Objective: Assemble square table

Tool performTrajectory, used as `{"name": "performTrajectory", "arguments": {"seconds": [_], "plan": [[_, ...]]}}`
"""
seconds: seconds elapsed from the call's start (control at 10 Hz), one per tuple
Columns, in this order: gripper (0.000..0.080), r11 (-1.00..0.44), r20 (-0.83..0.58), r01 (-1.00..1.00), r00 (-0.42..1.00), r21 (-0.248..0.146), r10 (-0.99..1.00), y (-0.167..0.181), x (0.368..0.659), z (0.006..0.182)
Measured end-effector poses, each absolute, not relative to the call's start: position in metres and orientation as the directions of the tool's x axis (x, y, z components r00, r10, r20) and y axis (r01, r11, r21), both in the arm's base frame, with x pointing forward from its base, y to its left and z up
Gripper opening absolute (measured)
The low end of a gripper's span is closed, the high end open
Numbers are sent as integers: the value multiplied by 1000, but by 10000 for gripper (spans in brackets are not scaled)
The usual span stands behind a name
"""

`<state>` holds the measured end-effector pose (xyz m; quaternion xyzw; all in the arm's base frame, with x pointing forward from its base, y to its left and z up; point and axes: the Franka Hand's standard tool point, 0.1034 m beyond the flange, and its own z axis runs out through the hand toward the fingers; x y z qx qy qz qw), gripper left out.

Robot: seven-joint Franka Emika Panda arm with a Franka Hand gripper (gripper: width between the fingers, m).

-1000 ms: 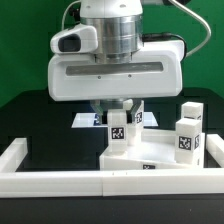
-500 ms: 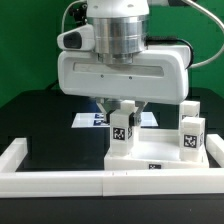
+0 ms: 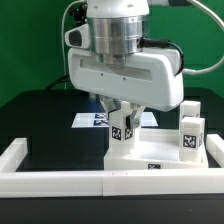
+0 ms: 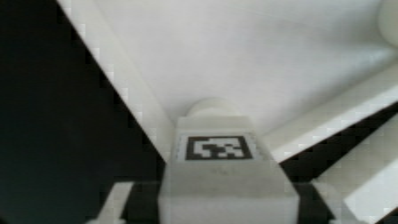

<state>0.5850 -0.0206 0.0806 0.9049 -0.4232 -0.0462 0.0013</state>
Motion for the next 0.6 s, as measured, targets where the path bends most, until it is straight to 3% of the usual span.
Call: {"name": "performTrajectory", "arguments": {"seconds": [0.6], "plan": [[291,-289,-72,-957,286,28,-955,-18,588,80]]}}
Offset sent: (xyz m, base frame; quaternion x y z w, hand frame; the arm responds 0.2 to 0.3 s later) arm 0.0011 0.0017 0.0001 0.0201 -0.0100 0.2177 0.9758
